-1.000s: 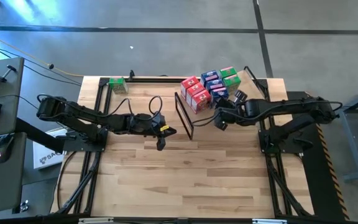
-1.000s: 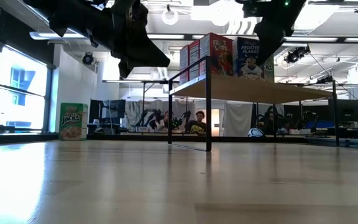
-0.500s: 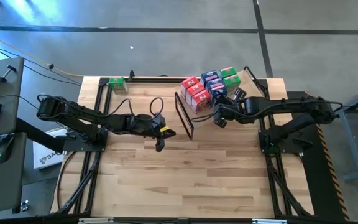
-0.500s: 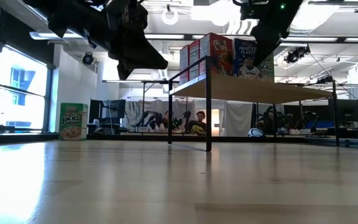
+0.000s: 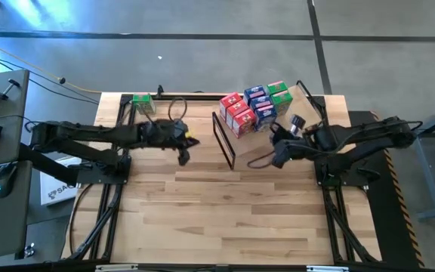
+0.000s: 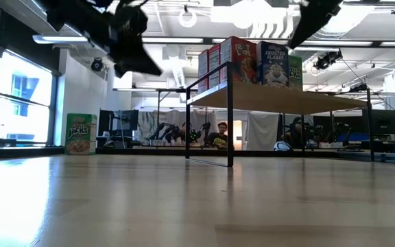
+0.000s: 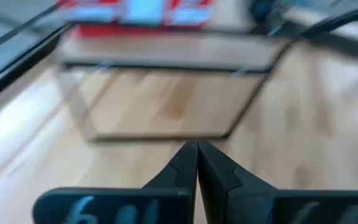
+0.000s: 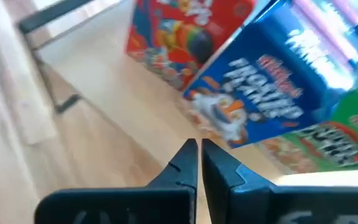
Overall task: Stack cereal on shelf
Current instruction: Put the green cereal box on the shelf aligned with the green cereal box
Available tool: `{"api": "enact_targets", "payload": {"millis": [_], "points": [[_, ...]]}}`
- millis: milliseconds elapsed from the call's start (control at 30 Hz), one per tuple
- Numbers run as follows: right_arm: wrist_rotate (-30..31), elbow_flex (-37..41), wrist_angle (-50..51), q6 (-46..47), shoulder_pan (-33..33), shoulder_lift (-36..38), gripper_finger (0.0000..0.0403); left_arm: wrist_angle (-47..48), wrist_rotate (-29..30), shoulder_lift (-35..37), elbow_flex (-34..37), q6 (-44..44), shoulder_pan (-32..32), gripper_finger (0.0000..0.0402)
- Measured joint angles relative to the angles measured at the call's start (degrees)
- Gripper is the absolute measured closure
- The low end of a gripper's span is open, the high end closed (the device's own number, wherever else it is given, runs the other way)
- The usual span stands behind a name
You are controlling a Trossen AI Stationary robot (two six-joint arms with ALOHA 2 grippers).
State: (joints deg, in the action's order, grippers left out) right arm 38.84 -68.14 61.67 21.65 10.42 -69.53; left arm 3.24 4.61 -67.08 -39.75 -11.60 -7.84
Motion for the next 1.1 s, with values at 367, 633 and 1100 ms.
{"api": "enact_targets", "payload": {"millis": [367, 633, 1100], "points": [[0.69, 9.54, -12.90, 3.41, 8.92, 3.73, 0.0402, 37.38, -4.00, -1.77, -15.20, 17.93, -20.60, 0.0401], [1.46, 11.04, -16.15, 2.30, 11.50, 3.55, 0.0402, 55.45, 5.02, -12.80, -24.99, 35.75, -32.54, 0.0342], [1.26, 11.04, -16.20, 0.82, 13.00, 3.55, 0.0402, 58.20, 32.51, -28.97, -28.65, 45.08, -35.51, 0.0136]]}}
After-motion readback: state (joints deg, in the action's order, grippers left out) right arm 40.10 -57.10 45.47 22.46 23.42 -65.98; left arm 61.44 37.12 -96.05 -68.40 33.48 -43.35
